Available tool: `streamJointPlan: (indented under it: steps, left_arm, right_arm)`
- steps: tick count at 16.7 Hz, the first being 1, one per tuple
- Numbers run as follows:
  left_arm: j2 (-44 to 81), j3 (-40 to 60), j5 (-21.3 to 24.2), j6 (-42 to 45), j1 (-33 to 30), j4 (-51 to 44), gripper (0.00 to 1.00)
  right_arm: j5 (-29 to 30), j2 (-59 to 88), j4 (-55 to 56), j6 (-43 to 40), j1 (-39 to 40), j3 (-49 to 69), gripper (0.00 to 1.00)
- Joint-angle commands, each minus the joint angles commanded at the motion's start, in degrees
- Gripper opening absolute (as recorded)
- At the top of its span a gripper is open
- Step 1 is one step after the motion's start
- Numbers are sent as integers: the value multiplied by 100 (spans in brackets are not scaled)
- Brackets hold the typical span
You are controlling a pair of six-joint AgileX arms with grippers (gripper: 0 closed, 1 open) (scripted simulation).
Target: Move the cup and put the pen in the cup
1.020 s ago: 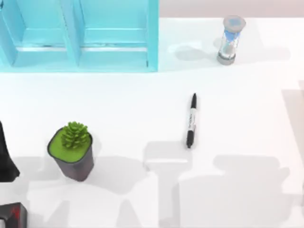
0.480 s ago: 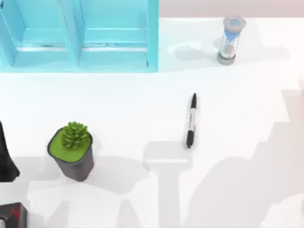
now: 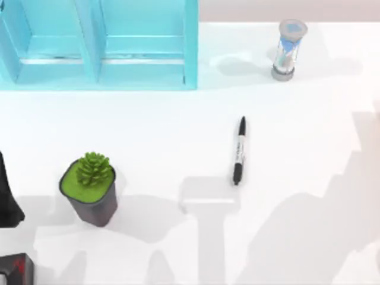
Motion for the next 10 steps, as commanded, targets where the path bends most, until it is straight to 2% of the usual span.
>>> streamJointPlan:
  steps: [6, 10]
  left_arm:
    - [0, 0, 0, 0, 0, 0, 100]
    - [0, 0, 0, 0, 0, 0, 100]
  right_arm:
    - [1, 243, 1588, 6, 1, -1263, 100]
    - [2, 315, 1942, 6, 0, -1600, 100]
